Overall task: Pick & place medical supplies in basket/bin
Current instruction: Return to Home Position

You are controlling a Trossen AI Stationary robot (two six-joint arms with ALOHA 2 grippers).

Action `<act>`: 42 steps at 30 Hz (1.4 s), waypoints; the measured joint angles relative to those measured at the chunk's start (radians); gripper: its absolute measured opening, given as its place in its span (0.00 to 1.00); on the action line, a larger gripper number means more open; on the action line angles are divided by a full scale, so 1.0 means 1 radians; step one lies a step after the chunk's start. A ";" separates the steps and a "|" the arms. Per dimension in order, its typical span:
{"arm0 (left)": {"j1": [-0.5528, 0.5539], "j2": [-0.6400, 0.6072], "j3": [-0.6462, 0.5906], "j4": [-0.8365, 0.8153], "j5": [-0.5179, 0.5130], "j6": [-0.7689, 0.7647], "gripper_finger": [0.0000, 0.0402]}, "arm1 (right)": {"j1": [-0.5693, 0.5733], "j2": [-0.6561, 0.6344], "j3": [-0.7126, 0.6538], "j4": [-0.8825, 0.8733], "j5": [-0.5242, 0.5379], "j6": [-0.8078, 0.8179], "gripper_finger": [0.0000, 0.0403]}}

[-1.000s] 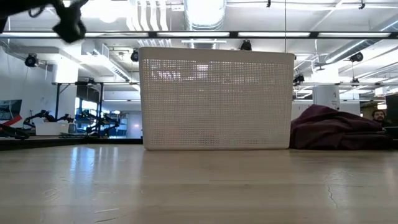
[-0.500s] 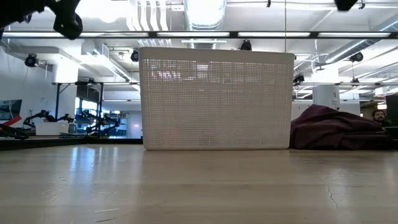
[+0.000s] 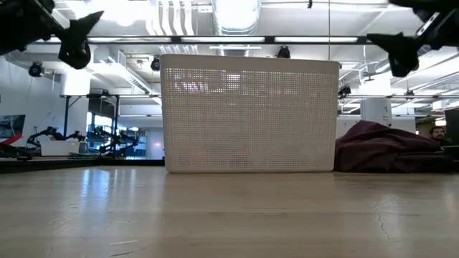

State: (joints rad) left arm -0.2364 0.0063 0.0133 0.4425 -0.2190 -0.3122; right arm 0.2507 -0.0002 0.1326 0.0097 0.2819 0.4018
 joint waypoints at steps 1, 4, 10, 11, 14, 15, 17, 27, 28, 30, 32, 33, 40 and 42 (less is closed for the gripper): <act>0.005 -0.003 -0.004 -0.020 -0.009 -0.002 0.64 | -0.005 0.001 -0.003 -0.002 -0.004 -0.007 0.75; 0.014 0.004 0.002 -0.027 -0.032 -0.012 0.64 | -0.009 0.015 -0.019 -0.054 0.057 0.003 0.76; 0.017 0.025 -0.002 -0.099 -0.147 -0.056 0.64 | -0.012 0.001 -0.023 -0.316 0.266 0.102 0.75; 0.017 0.032 -0.002 -0.119 -0.154 -0.056 0.64 | -0.012 0.006 -0.020 -0.374 0.287 0.109 0.75; 0.017 0.058 -0.003 -0.150 -0.155 -0.057 0.64 | -0.012 0.042 -0.002 -0.383 0.301 0.111 0.75; 0.017 0.069 -0.002 -0.158 -0.154 -0.057 0.64 | -0.012 0.054 0.007 -0.379 0.301 0.111 0.75; 0.016 0.092 -0.002 -0.176 -0.155 -0.057 0.64 | -0.012 0.071 0.021 -0.380 0.298 0.111 0.76; 0.016 0.221 -0.002 -0.182 -0.154 -0.057 0.64 | -0.012 0.101 0.070 -0.378 0.298 0.111 0.76; 0.016 0.233 -0.002 -0.182 -0.154 -0.056 0.64 | -0.012 0.101 0.074 -0.378 0.297 0.111 0.76; 0.016 0.258 -0.003 -0.181 -0.154 -0.056 0.64 | -0.012 0.101 0.082 -0.378 0.297 0.112 0.76; 0.016 0.283 -0.003 -0.182 -0.154 -0.057 0.64 | -0.012 0.101 0.092 -0.379 0.297 0.112 0.75; 0.016 0.296 -0.003 -0.182 -0.154 -0.056 0.64 | -0.012 0.101 0.097 -0.378 0.297 0.112 0.75; 0.016 0.378 -0.002 -0.182 -0.154 -0.057 0.64 | -0.012 0.101 0.131 -0.378 0.297 0.112 0.76; 0.016 0.399 -0.002 -0.182 -0.154 -0.057 0.64 | -0.012 0.101 0.140 -0.378 0.297 0.112 0.77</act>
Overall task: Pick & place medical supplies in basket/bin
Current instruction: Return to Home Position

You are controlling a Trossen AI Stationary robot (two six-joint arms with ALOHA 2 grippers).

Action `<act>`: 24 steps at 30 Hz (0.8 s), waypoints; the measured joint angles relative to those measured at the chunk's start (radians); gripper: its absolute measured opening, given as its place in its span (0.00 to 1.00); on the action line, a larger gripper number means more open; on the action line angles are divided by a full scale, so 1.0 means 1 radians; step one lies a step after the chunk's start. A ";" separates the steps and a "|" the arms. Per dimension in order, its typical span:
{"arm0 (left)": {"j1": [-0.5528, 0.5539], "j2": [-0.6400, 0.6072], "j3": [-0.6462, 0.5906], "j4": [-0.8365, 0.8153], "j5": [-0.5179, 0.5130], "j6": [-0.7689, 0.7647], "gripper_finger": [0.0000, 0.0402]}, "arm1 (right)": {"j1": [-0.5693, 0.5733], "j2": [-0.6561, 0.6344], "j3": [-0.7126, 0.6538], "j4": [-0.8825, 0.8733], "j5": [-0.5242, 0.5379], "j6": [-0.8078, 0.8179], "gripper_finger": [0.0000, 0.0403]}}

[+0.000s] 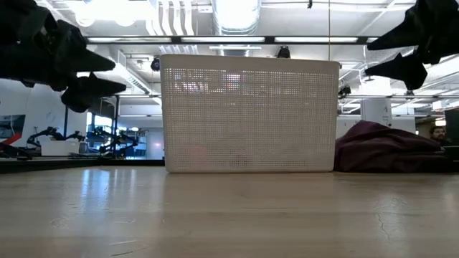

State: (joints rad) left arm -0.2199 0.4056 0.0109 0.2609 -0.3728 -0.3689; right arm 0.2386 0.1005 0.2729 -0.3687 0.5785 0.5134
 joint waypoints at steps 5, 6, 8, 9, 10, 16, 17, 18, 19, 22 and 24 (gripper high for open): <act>0.000 0.047 0.000 0.000 0.000 0.000 0.64 | 0.000 0.000 0.024 0.000 -0.001 0.000 0.77; 0.000 0.054 0.000 0.000 0.000 0.000 0.64 | 0.000 0.000 0.029 0.000 -0.001 0.000 0.76; 0.000 0.069 0.000 0.000 0.000 0.000 0.64 | 0.000 0.000 0.040 0.000 -0.002 0.000 0.76; 0.000 0.076 0.000 0.000 0.000 0.000 0.64 | 0.000 0.000 0.044 0.000 -0.002 0.000 0.75; 0.000 0.083 0.000 0.000 0.000 0.000 0.64 | 0.000 0.000 0.048 0.000 -0.002 0.000 0.75; 0.000 0.116 0.000 0.000 0.000 0.000 0.64 | 0.000 0.000 0.065 0.001 -0.002 0.000 0.76; 0.000 0.120 0.000 0.000 0.000 0.000 0.64 | 0.000 0.000 0.066 0.001 -0.002 0.000 0.76; 0.000 0.124 0.000 0.000 0.000 0.000 0.64 | 0.000 0.000 0.067 0.002 -0.002 0.000 0.77; 0.000 0.127 0.000 0.000 0.000 0.000 0.64 | 0.000 0.000 0.067 0.002 -0.002 0.000 0.77; 0.000 0.135 0.000 0.000 0.000 0.000 0.64 | 0.000 0.001 0.067 0.002 -0.002 0.000 0.77; 0.000 0.139 0.000 0.000 0.000 0.000 0.64 | 0.000 0.000 0.067 0.002 -0.002 0.000 0.76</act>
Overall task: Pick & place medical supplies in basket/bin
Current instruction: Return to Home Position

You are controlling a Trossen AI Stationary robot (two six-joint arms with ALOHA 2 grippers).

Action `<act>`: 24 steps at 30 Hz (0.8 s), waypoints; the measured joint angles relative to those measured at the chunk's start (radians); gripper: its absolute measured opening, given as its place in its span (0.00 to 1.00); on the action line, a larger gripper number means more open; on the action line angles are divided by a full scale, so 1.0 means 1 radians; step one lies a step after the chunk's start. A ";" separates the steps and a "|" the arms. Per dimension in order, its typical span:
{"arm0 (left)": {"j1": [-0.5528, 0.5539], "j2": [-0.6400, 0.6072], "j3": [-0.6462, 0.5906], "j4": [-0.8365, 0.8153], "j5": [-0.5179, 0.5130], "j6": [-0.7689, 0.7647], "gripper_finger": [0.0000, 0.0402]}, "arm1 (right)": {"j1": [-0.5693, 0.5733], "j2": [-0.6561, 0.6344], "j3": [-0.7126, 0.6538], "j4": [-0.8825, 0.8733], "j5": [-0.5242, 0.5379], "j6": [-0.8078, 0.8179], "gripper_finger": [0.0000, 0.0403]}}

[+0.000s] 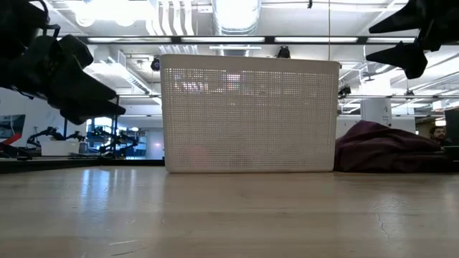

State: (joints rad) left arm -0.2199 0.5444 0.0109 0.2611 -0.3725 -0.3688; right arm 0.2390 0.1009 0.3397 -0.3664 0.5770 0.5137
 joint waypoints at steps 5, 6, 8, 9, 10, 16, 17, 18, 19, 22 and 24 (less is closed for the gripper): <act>0.000 0.001 0.000 -0.001 0.000 0.000 0.64 | 0.000 0.000 0.000 0.000 0.000 0.000 0.75; 0.000 0.001 0.000 0.000 0.000 0.000 0.64 | 0.000 0.000 0.000 0.000 0.000 0.000 0.75; 0.000 0.001 0.000 0.000 0.000 0.000 0.64 | 0.000 0.000 0.000 0.000 0.000 0.000 0.75; 0.000 0.001 0.000 0.000 0.000 0.000 0.64 | 0.000 0.000 0.000 0.000 0.000 0.000 0.75; 0.000 0.001 0.000 0.000 0.000 0.000 0.64 | 0.000 0.000 0.000 0.000 0.000 0.000 0.76; 0.000 0.001 0.000 0.000 0.000 0.000 0.64 | 0.000 0.000 0.000 0.000 0.000 0.000 0.77; 0.000 0.001 0.000 0.000 0.000 0.000 0.64 | 0.000 0.000 0.000 0.000 0.000 0.000 0.77; 0.000 0.001 0.000 0.000 0.000 0.000 0.64 | 0.000 0.000 0.000 0.000 0.000 0.000 0.77; 0.000 0.001 0.000 0.000 0.000 0.000 0.64 | 0.000 0.000 0.000 0.001 0.000 0.000 0.77; 0.000 0.001 0.000 0.000 0.000 0.000 0.64 | 0.000 0.000 -0.001 0.001 0.000 0.000 0.76; 0.000 0.001 0.000 0.000 0.000 0.000 0.64 | 0.000 0.000 -0.001 0.001 0.000 0.000 0.75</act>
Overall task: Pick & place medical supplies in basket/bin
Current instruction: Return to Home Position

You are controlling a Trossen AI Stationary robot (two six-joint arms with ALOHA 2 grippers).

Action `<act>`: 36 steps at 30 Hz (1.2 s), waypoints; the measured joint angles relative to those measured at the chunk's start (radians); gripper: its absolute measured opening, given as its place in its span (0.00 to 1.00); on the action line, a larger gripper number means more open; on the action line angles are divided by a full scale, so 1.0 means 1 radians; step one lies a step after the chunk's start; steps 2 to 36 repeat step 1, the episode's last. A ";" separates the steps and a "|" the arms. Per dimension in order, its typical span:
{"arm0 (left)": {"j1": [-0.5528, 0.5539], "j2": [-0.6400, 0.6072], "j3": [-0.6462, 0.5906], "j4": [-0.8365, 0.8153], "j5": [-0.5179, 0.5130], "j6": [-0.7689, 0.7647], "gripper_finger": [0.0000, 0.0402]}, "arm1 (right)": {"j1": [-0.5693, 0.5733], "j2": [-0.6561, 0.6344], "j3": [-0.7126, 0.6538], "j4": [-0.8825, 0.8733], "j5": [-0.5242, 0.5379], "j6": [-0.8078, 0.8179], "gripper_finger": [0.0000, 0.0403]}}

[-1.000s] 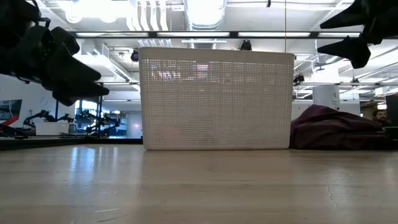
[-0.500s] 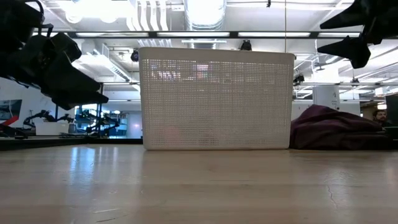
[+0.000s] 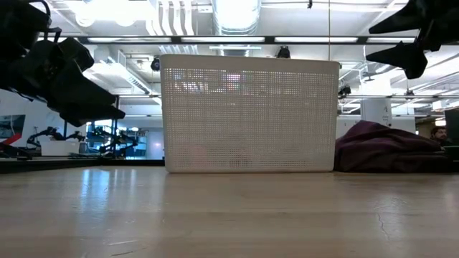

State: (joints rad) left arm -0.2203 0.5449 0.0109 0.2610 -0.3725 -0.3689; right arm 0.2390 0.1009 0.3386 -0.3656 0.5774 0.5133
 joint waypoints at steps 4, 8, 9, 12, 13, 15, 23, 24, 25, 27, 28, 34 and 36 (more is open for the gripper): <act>0.000 0.000 0.000 0.000 0.000 0.000 0.64 | 0.000 0.000 0.000 0.000 0.000 0.000 0.75; 0.000 0.000 0.000 0.000 0.000 0.000 0.64 | 0.000 0.000 0.000 0.000 0.000 0.000 0.75; 0.000 0.000 0.000 0.000 0.000 0.000 0.64 | 0.000 0.000 0.000 0.000 0.000 0.000 0.75; 0.000 0.000 0.000 0.000 0.000 0.000 0.64 | 0.000 0.000 0.000 0.000 0.000 0.000 0.75; 0.000 0.000 0.000 0.000 0.000 0.000 0.64 | 0.000 0.000 0.000 0.000 0.000 0.000 0.75; 0.000 0.000 0.000 0.000 0.000 0.000 0.64 | 0.000 0.000 0.000 0.000 0.000 0.000 0.75; 0.000 0.000 0.000 0.000 0.000 0.000 0.64 | 0.000 0.000 0.000 0.000 0.000 0.000 0.75; 0.000 0.000 0.000 0.000 0.000 0.000 0.64 | 0.000 0.000 0.000 0.000 0.000 0.000 0.75; 0.000 0.000 0.000 0.000 0.000 0.000 0.64 | 0.000 0.000 0.000 0.000 0.000 0.000 0.75; 0.000 0.000 0.000 0.000 0.000 0.000 0.64 | 0.000 0.000 0.000 0.000 0.000 0.000 0.75; 0.000 0.000 0.000 0.000 0.000 0.000 0.64 | 0.000 0.000 0.000 0.000 0.000 0.000 0.75; 0.000 0.000 0.000 0.000 0.000 0.000 0.64 | 0.000 0.000 0.000 0.000 0.000 0.000 0.75; 0.000 0.000 0.000 0.000 0.000 0.000 0.64 | 0.000 0.000 0.000 0.000 0.000 0.000 0.75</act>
